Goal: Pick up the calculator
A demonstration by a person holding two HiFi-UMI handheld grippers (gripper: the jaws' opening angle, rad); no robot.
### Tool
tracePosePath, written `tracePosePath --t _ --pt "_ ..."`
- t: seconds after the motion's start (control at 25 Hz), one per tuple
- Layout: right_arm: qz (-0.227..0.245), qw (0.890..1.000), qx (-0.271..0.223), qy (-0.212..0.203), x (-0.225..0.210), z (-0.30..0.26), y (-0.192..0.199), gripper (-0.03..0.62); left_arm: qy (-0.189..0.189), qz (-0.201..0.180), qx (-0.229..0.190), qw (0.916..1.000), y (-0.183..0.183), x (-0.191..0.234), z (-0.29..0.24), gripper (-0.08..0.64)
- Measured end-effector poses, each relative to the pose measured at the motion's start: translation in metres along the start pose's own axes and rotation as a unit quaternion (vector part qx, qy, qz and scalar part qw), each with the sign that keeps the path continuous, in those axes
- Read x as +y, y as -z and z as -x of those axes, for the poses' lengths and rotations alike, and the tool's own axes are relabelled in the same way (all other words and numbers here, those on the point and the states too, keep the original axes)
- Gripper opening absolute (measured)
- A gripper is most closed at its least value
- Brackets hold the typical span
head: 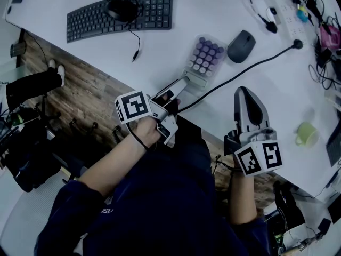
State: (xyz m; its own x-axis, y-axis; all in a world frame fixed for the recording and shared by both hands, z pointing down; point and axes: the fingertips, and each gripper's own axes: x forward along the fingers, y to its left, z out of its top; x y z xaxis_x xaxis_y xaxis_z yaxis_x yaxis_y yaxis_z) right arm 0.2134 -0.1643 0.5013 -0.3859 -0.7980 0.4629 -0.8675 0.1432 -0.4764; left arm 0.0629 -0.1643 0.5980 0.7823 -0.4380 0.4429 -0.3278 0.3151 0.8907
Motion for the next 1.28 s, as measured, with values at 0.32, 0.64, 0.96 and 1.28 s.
tracePosePath --t 0.32,0.64,0.96,1.28 --pt "-0.003 1.0 0.003 0.004 -0.004 0.0 0.001 0.003 0.002 0.016 0.003 0.9999 0.001 0.001 -0.006 0.21" --pt "-0.003 1.0 0.003 0.005 -0.008 -0.002 0.0 0.003 -0.003 0.023 0.005 0.9997 0.0 0.003 -0.011 0.161" --pt "-0.003 1.0 0.008 0.005 -0.008 -0.004 0.003 0.003 -0.005 0.028 0.005 0.9996 0.0 0.006 -0.012 0.121" --pt "-0.001 1.0 0.009 0.005 -0.005 -0.003 0.004 0.003 -0.006 0.043 -0.001 0.999 -0.001 0.007 -0.011 0.104"
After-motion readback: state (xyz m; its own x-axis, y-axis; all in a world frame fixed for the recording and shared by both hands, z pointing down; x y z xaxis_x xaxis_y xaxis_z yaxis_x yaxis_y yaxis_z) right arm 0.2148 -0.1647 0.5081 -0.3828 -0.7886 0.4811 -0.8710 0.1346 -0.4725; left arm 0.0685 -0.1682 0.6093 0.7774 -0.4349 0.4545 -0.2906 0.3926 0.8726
